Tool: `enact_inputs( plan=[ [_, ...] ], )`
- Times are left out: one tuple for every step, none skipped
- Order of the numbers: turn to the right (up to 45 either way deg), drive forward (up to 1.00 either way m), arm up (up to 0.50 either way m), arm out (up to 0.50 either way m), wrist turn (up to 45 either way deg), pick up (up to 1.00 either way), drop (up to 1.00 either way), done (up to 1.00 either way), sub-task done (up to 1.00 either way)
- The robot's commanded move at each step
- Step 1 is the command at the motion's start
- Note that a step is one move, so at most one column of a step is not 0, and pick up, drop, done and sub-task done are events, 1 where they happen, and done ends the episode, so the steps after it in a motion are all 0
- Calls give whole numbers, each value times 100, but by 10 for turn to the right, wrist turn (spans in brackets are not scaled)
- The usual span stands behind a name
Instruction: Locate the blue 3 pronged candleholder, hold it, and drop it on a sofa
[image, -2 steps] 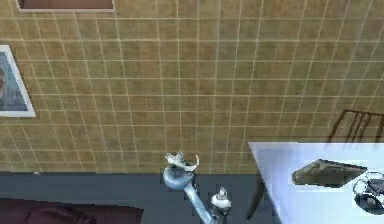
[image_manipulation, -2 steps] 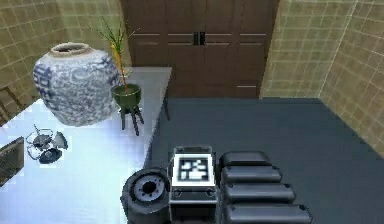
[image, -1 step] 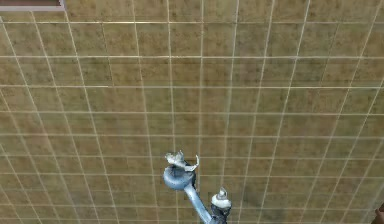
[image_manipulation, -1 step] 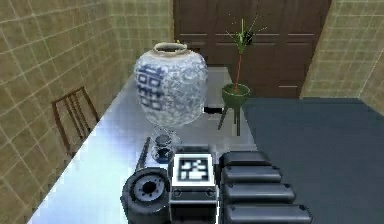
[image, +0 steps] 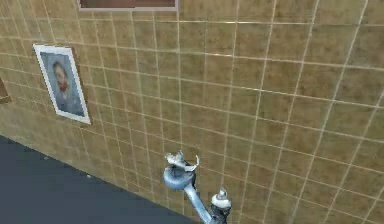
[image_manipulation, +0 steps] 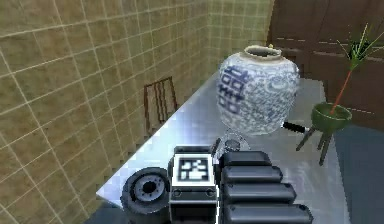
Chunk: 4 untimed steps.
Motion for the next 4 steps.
enact_inputs(
  plan=[
    [0,30,0,0,0,0,0,0,0],
    [-450,0,0,0,0,0,0,0,0],
    [-90,0,0,0,0,0,0,0,0],
    [0,100,0,0,0,0,0,0,0]
  ],
)
